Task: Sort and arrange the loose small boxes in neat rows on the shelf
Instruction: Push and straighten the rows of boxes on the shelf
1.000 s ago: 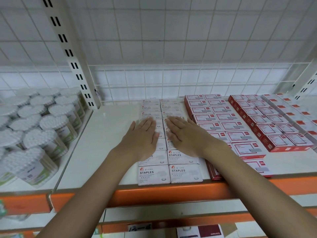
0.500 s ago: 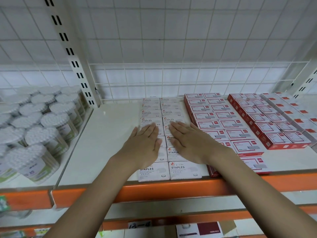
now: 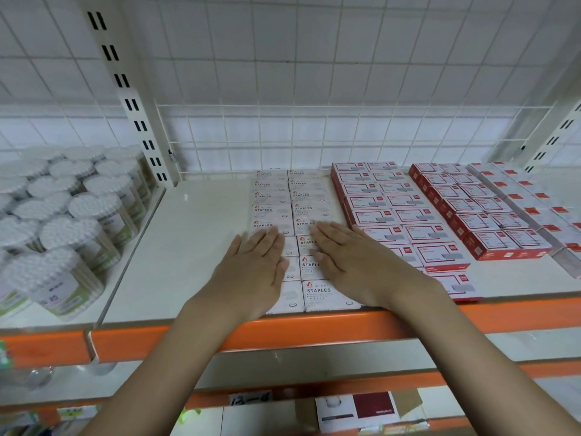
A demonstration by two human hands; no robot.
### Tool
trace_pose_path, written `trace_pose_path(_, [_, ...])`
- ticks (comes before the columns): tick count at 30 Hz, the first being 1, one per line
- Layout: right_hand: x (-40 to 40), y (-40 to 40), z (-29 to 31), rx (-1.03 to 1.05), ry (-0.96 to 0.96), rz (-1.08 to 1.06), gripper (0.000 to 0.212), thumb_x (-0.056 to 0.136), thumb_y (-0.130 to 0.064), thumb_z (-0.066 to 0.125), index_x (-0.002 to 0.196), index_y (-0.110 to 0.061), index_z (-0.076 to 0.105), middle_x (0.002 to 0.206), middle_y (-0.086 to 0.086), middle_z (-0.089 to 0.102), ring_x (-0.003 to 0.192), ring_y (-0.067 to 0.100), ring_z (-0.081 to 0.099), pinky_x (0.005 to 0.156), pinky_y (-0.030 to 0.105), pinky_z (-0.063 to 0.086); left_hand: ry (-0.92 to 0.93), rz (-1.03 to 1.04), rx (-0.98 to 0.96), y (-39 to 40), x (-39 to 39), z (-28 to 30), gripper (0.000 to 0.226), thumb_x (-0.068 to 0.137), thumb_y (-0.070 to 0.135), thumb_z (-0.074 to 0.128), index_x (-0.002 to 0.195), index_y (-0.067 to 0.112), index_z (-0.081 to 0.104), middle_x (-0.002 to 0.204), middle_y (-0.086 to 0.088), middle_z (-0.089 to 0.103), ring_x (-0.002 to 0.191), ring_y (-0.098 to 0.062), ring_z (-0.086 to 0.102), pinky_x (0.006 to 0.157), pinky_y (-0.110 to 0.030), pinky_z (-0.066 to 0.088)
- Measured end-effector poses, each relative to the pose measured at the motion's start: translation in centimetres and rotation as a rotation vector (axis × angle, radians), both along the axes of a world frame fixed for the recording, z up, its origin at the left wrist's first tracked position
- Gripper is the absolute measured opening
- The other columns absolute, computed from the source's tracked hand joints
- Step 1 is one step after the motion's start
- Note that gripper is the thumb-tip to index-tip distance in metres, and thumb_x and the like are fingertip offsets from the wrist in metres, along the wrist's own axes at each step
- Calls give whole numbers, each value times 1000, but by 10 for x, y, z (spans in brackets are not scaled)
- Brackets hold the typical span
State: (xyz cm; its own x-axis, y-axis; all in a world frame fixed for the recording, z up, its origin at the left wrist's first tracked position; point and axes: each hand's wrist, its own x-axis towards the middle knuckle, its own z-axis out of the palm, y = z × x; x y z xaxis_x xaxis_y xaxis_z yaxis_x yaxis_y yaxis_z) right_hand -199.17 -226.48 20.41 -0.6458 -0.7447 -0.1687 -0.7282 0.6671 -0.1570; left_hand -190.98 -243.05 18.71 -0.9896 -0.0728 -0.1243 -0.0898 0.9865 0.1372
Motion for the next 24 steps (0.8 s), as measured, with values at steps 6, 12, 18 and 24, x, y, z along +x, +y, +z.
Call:
trace_pose_path(6, [12, -2, -5, -20, -63, 3, 53, 101, -36, 17, 149, -16, 6, 157, -4, -1, 143, 9, -3, 117, 26, -4, 12, 14, 4, 2, 4, -1, 53, 100, 37, 11, 149, 20, -3, 156, 6, -12, 142, -8, -13, 112, -28, -12])
trace_pose_path(12, [17, -3, -1, -33, -74, 1, 53, 102, -35, 18, 149, -14, 5, 157, -3, -2, 143, 7, -5, 107, 14, -10, 12, 1, 16, 1, 4, -1, 53, 101, 36, 11, 149, 17, -3, 156, 3, -12, 142, -9, -13, 113, -28, -12])
trace_pose_path(18, [18, -6, 1, -32, -100, -17, 54, 102, -33, 19, 148, -11, 4, 157, 0, -3, 143, 7, -6, 105, 12, -11, 8, -22, 90, -1, -1, -2, 55, 101, 35, 14, 148, 14, -2, 156, 0, -10, 142, -10, -11, 109, -21, -12])
trace_pose_path(24, [18, -6, 1, -45, -98, -25, 54, 102, -34, 19, 149, -11, 5, 157, 0, -2, 143, 8, -5, 106, 13, -10, 21, 7, 94, 0, 4, -2, 56, 101, 37, 14, 148, 14, -4, 156, 0, -14, 142, -11, -15, 111, -26, -11])
